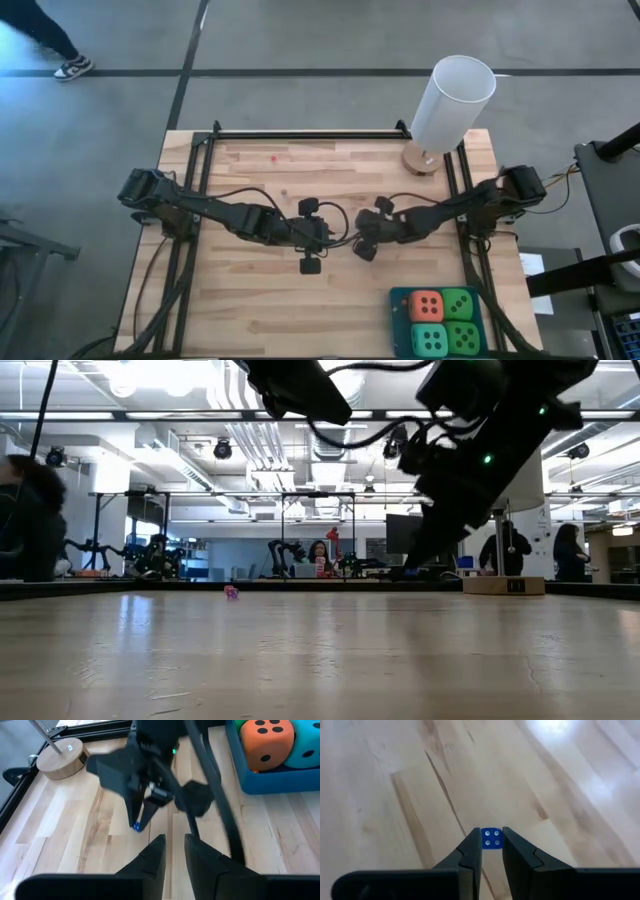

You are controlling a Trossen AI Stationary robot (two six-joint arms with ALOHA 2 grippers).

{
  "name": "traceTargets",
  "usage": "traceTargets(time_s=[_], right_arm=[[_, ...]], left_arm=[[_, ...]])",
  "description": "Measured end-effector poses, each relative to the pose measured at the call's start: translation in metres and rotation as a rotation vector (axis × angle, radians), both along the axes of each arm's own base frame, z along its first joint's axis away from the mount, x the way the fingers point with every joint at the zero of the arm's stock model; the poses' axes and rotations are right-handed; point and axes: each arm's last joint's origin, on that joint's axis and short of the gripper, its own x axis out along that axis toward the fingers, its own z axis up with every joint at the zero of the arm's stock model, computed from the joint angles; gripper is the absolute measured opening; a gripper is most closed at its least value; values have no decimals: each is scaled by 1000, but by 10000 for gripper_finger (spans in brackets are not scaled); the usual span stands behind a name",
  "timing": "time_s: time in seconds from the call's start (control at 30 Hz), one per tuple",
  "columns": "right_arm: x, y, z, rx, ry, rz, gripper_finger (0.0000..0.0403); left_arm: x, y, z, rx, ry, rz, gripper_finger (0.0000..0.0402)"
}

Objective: Pick & Place Dice
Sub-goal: Put the small blue die into the blue bin

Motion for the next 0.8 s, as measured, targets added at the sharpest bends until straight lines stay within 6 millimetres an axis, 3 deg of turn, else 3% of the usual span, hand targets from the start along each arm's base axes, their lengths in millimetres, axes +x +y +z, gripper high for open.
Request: traceTargets(time_s=[0.43,0.63,0.8], right_arm=[[-49,25,58,-24,-21,141,54],[-78,51,78,3,-20,394,54],[-92,74,82,59,-22,551,54]], left_arm=[[0,0,0,0,0,-1,78],[0,0,0,1,0,-1,78],[0,0,0,1,0,0,78]])
